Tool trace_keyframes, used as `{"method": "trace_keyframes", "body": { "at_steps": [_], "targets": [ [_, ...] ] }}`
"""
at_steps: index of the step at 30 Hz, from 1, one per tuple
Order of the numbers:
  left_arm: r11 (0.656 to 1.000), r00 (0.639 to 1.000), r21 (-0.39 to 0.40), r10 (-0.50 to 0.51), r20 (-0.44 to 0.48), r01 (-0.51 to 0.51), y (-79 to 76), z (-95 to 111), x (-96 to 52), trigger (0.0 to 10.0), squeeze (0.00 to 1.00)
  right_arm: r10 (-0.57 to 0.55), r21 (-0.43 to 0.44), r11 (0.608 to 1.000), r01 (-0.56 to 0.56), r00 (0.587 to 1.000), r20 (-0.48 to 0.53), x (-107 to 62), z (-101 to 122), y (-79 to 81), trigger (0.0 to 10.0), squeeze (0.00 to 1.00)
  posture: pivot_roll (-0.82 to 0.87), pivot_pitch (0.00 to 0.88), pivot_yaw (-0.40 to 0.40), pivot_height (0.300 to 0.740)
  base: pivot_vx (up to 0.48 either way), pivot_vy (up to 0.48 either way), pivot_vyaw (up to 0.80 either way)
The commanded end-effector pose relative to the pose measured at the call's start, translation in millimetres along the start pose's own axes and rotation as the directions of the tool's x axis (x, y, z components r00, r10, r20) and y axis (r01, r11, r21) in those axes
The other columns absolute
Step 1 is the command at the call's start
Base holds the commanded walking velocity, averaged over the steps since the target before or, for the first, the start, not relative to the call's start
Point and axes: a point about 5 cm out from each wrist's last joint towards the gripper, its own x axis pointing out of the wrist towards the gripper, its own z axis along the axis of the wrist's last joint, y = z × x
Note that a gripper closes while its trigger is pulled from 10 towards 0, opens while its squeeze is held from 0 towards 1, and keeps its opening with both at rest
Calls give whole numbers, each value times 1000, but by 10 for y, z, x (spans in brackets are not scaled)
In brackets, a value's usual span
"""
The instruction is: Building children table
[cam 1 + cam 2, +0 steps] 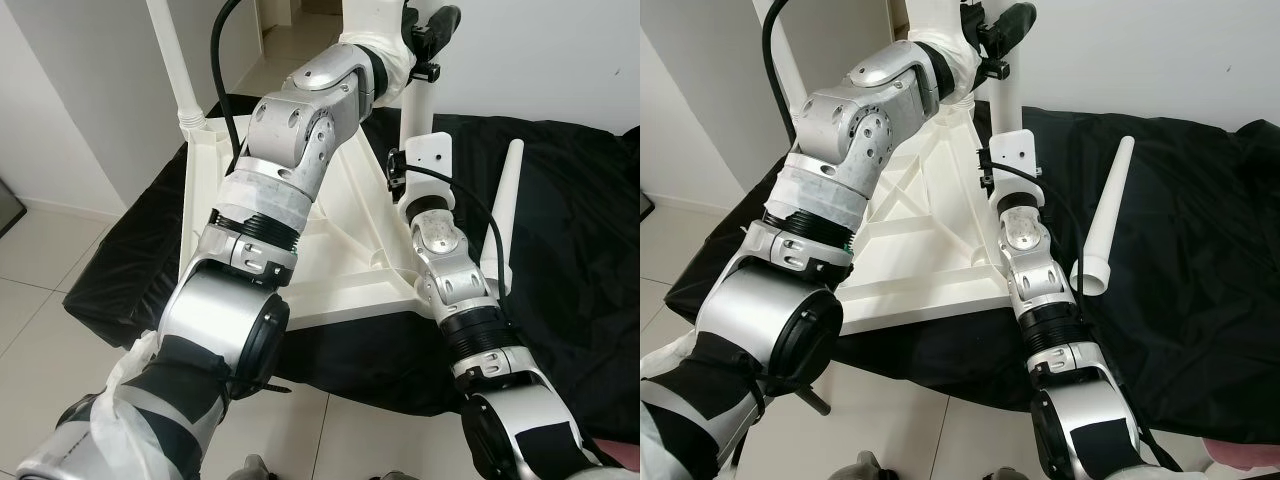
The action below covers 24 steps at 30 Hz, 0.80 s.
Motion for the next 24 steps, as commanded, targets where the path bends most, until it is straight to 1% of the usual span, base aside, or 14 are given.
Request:
{"method": "trace_keyframes", "body": {
  "at_steps": [1,5,6,8,9,10,11,13,16,17,18,19,20,24],
  "targets": [
    [999,999,1,44,27,-44,-1,53,-11,10000,0,-17,-9,1000,17,1000,-19,18,-33,-15,0,0,-84,0,33,740,0,0,0],
    [999,999,4,48,23,-48,0,49,-11,10000,0,-18,-18,1000,17,1000,-14,31,-21,-12,0,0,-82,0,32,740,0,0,0],
    [999,999,7,45,30,-45,-4,55,-16,10000,0,-22,-9,1000,22,1000,-12,37,-10,-7,6627,0,-79,0,31,740,0,0,0],
    [999,998,9,43,36,-43,-8,59,-19,10000,0,-26,-3,1000,26,1000,-11,41,-2,-4,6627,0,-79,0,31,740,0,0,0],
    [999,998,10,37,40,-37,-14,64,-22,10000,0,-29,1,1000,29,1000,-9,46,6,-3,10000,0,-77,0,33,740,0,0,0],
    [1000,999,-29,13,50,-11,-31,67,-31,10000,1000,-45,51,998,45,999,-16,54,16,-5,10000,0,-79,0,36,740,0,0,0],
    [1000,999,-29,13,50,-11,-31,67,-31,10000,1000,-45,51,998,45,999,-16,54,16,-5,10000,0,-79,0,36,740,0,0,0],
    [997,997,-71,-20,68,25,-51,78,-46,10000,1000,-76,122,989,80,997,-32,62,22,-29,10000,0,-78,0,37,740,0,0,0],
    [997,997,-76,-28,76,34,-56,86,-51,10000,1000,-90,144,985,95,995,-38,63,21,-45,10000,0,-78,0,37,740,0,0,0],
    [997,995,-64,-32,91,38,-53,108,-61,10000,1000,-109,159,980,115,993,-48,63,10,-82,10000,0,-81,0,38,740,0,0,0],
    [997,994,-62,-33,100,40,-53,119,-65,10000,682,-116,162,979,123,992,-53,61,2,-98,10000,0,-81,0,38,740,0,0,0],
    [997,994,-62,-33,100,40,-53,119,-65,10000,682,-116,162,979,123,992,-53,61,2,-98,10000,0,-81,0,38,740,0,0,0],
    [997,994,-63,-34,105,40,-51,124,-69,10000,0,-119,160,979,127,991,-57,59,-5,-110,10000,0,-81,0,39,740,0,0,0],
    [997,994,-71,-33,107,41,-49,124,-74,10000,0,-121,159,979,128,991,-56,57,-7,-119,10000,0,-83,0,41,740,0,0,0]
  ]
}}
